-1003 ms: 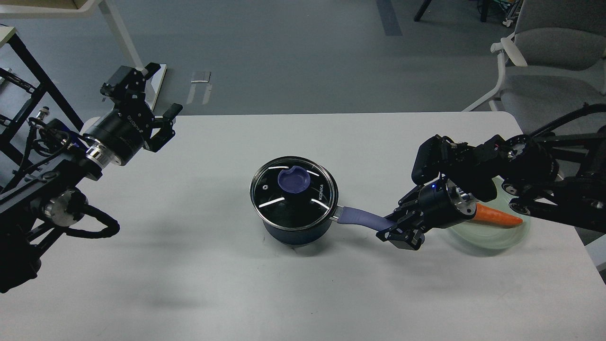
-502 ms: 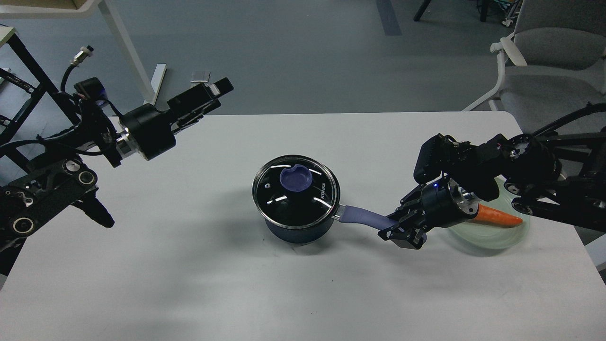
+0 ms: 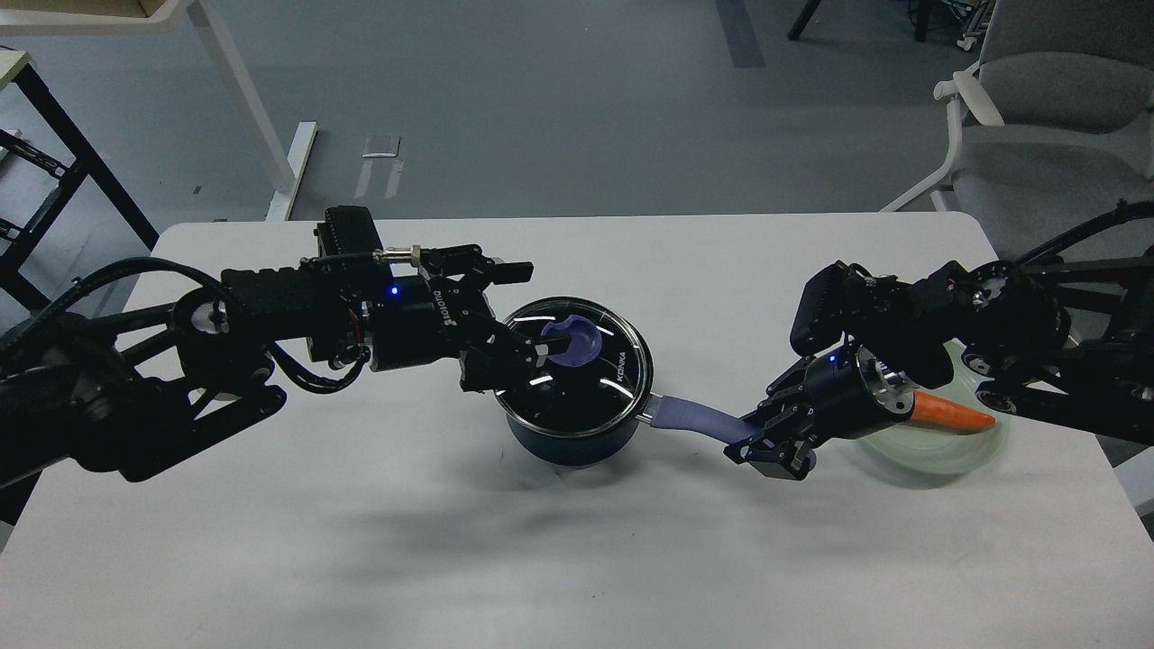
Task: Open pot lid
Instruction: 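Reach the left gripper over the pan to the purple lid knob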
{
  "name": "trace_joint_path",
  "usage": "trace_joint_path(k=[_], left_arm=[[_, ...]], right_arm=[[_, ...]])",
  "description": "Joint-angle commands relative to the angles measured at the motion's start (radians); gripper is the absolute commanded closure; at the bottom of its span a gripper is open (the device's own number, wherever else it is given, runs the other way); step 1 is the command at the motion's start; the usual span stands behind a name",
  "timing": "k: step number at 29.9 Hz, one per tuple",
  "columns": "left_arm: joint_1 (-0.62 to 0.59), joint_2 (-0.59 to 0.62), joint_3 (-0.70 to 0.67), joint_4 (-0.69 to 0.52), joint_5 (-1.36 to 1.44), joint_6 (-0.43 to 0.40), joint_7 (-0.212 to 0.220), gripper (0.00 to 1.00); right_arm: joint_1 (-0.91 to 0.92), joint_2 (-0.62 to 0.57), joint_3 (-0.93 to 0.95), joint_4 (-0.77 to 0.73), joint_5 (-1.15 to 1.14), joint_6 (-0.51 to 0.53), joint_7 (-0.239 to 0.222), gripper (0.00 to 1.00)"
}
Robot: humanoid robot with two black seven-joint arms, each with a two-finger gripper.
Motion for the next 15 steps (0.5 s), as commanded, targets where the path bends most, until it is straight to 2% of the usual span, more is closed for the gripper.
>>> trace_joint_path(k=[1, 15], left_arm=[[0.002, -0.040, 0.009, 0.044, 0.024, 0.003, 0.000, 0.01], [0.012, -0.116, 0.048, 0.155, 0.024, 0.007, 0.000, 0.01]], right_arm=[[0.000, 0.000, 0.000, 0.000, 0.001, 0.000, 0.000, 0.72], [0.000, 0.000, -0.002, 0.000, 0.001, 0.000, 0.000, 0.71]])
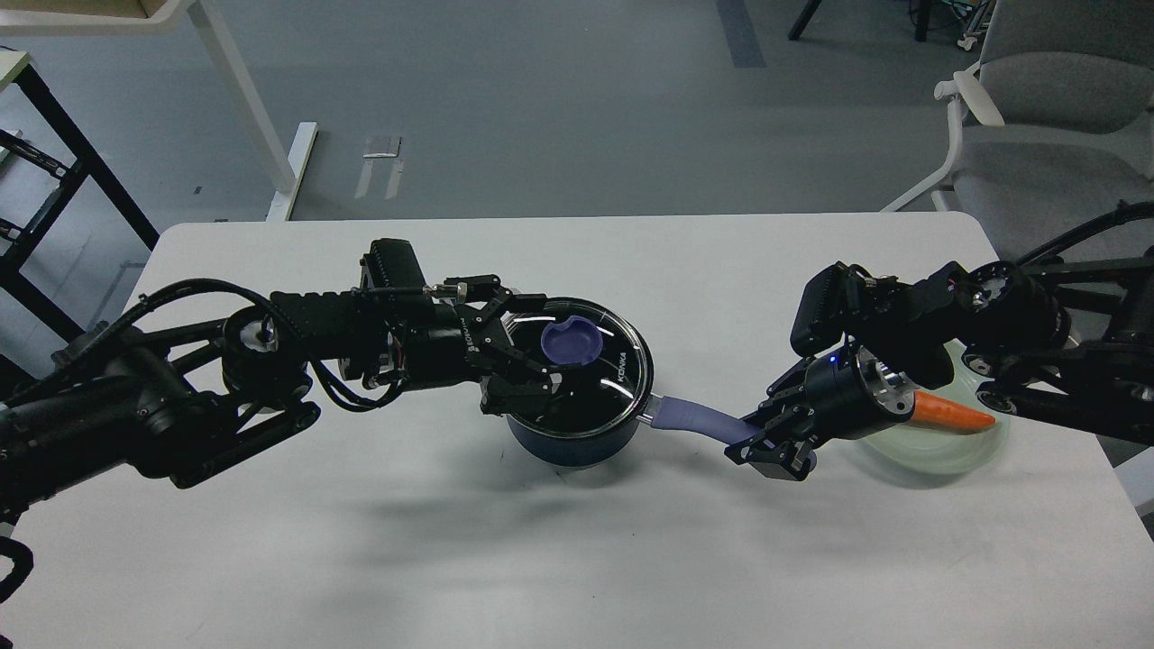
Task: Open pot lid
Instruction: 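Reach the left gripper over the pan to the purple lid knob, then close the left gripper on the purple lid knob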
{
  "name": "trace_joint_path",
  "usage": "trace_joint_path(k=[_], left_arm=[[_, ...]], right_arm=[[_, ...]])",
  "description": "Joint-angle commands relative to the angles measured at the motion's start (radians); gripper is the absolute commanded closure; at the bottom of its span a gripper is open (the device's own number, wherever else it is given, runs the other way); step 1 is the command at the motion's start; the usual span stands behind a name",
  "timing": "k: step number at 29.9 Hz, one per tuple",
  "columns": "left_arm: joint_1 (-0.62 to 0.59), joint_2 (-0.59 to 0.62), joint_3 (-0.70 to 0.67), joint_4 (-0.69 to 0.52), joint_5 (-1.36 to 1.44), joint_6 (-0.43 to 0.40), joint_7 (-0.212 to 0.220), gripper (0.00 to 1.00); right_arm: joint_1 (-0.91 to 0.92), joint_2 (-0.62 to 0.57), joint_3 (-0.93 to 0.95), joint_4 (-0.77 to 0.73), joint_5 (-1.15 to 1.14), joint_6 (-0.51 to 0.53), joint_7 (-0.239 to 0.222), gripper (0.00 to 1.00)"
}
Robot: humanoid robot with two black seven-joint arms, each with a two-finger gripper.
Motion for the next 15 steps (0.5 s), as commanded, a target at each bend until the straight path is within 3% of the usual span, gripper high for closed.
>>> trace_joint_path(k=[1, 15], left_arm=[[0.001, -0.022, 0.001, 0.039, -0.001, 0.002, 0.000, 0.01], [0.004, -0.033, 0.027, 0.060, -0.004, 0.004, 0.000, 0.04]], right_arm=[[0.000, 0.000, 0.000, 0.000, 0.000, 0.000, 0.000, 0.71], [0.000, -0.005, 0.000, 0.001, 0.002, 0.000, 0.000, 0.71]])
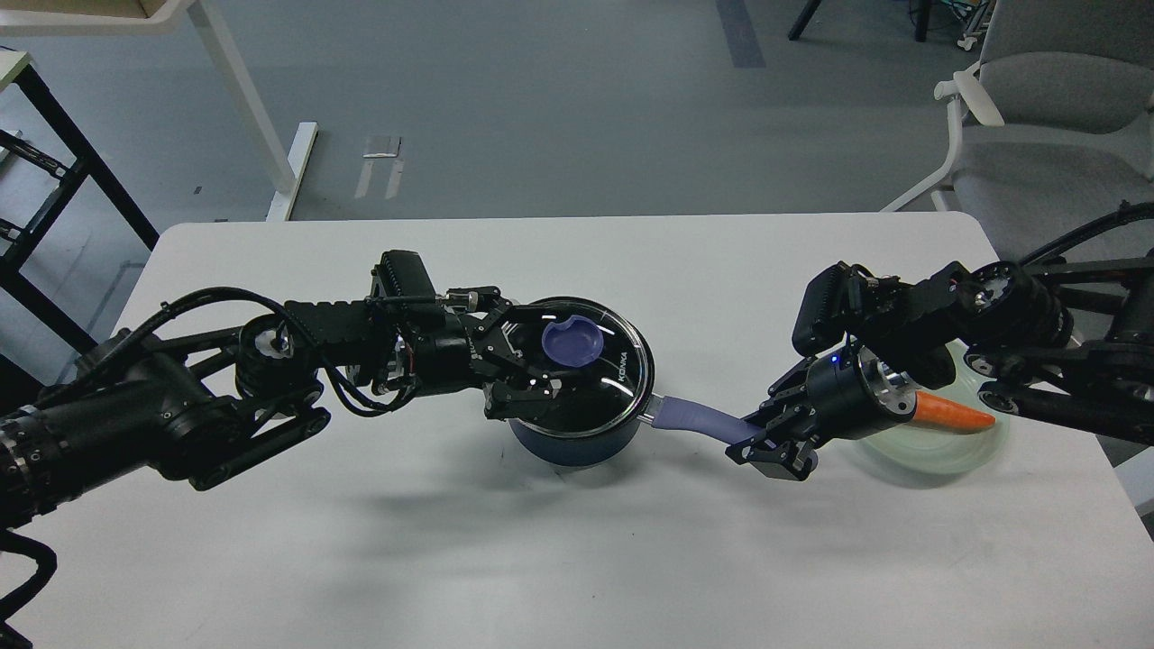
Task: Open pot lid
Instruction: 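Close the left gripper on the purple lid knob, then lift the glass lid off the pan and carry it toward the left arm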
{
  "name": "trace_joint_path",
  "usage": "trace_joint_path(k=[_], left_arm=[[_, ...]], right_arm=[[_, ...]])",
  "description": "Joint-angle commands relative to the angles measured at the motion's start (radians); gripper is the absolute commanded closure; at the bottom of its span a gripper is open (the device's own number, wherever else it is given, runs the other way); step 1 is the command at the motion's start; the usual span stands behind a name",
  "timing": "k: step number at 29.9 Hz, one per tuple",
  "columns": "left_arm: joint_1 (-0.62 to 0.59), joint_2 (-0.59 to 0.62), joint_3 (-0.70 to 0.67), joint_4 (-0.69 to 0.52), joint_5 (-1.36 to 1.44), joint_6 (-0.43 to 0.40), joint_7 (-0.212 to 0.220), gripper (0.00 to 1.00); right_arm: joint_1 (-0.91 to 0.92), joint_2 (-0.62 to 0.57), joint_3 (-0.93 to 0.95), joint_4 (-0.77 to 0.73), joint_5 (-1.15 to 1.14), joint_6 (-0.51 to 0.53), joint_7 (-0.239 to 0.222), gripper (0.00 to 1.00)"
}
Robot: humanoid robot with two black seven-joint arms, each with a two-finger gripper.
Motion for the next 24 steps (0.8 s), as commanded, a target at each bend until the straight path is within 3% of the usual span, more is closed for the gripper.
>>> trace_joint_path(k=[1, 8, 12, 17, 24], left_arm=[[0.000, 0.000, 0.003, 0.000, 0.000, 0.000, 0.000, 0.05], [0.001, -0.001, 0.003, 0.000, 0.003, 0.002, 0.000, 0.36], [-0.002, 0.000, 0.003, -0.002, 0.000, 0.008, 0.000, 0.63], [-0.010, 0.025, 0.000, -0.025, -0.008, 0.040, 0.000, 0.64], [-0.016, 0.184, -0.008, -0.150, -0.069, 0.043, 0.000, 0.64]], right_arm=[[0.000, 0.000, 0.000, 0.000, 0.000, 0.000, 0.000, 0.71], [0.000, 0.000, 0.000, 0.000, 0.000, 0.000, 0.000, 0.71], [0.000, -0.001, 0.000, 0.000, 0.000, 0.000, 0.000, 0.71], [0.000, -0.001, 0.000, 0.000, 0.000, 0.000, 0.000, 0.71], [0.000, -0.003, 0.000, 0.000, 0.000, 0.000, 0.000, 0.71]])
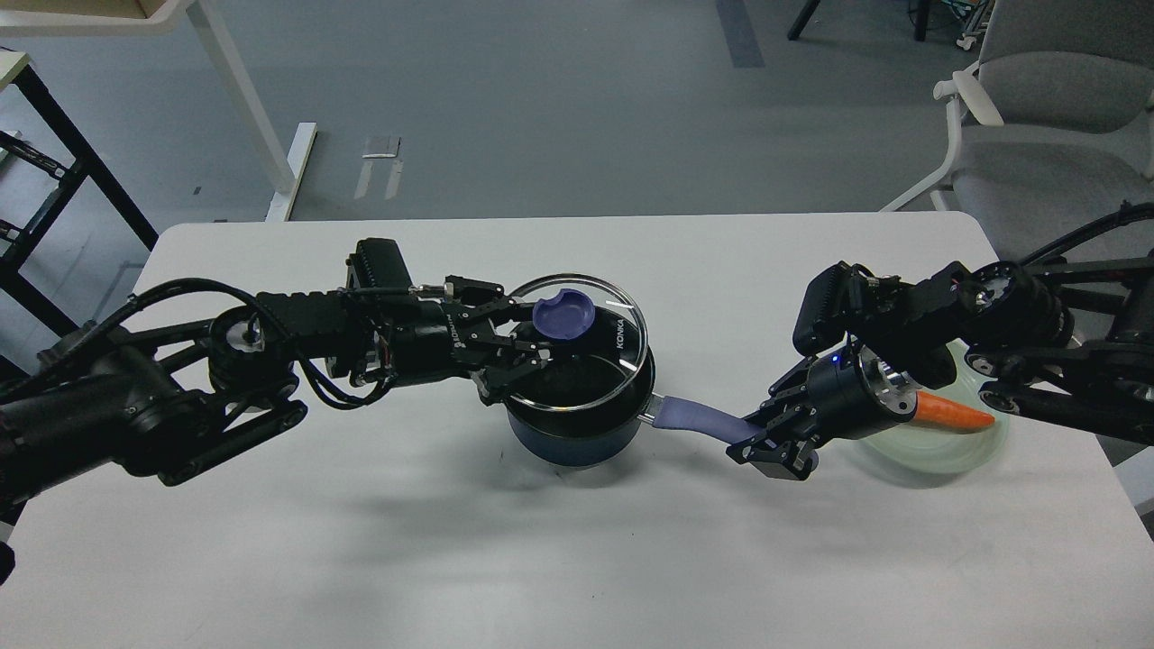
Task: Open pot lid
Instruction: 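Lift the glass lid off the pan and carry it toward the left arm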
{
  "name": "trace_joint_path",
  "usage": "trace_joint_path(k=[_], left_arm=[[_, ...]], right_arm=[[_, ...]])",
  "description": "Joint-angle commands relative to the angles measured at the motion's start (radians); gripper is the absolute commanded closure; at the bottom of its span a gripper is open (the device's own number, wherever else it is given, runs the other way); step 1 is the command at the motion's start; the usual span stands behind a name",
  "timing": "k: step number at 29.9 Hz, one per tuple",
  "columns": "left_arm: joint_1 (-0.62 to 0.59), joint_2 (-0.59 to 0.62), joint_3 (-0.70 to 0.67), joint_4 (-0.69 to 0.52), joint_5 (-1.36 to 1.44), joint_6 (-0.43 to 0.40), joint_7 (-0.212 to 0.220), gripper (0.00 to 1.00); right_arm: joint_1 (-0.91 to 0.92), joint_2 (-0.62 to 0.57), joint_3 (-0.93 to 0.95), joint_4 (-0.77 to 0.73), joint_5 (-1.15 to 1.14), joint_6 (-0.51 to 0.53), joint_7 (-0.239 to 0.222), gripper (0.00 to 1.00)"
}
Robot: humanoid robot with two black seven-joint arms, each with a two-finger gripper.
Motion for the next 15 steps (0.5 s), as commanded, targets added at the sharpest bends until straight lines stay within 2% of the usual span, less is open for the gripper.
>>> trace_joint_path(k=[1, 5, 13, 15], left_arm=[[-0.001, 0.091, -0.001, -0.062, -0.053, 0.002, 0.000, 0.63], [0.002, 0.198, -0.004, -0.099, -0.066, 0.017, 0.000, 0.63], [0.050, 0.387, 0.042, -0.093, -0.110, 0.172, 0.000, 0.62], [0.077, 0.424, 0.060, -0.087, -0.112, 0.232, 0.000, 0.62]], right_arm=[[0.000, 0.000, 0.000, -0.001, 0.000, 0.000, 0.000, 0.71], [0.000, 0.001, 0.000, -0.001, 0.000, 0.000, 0.000, 0.71], [0.000, 0.000, 0.002, -0.001, 0.001, 0.000, 0.000, 0.70], [0.000, 0.000, 0.002, -0.001, 0.001, 0.000, 0.000, 0.70]])
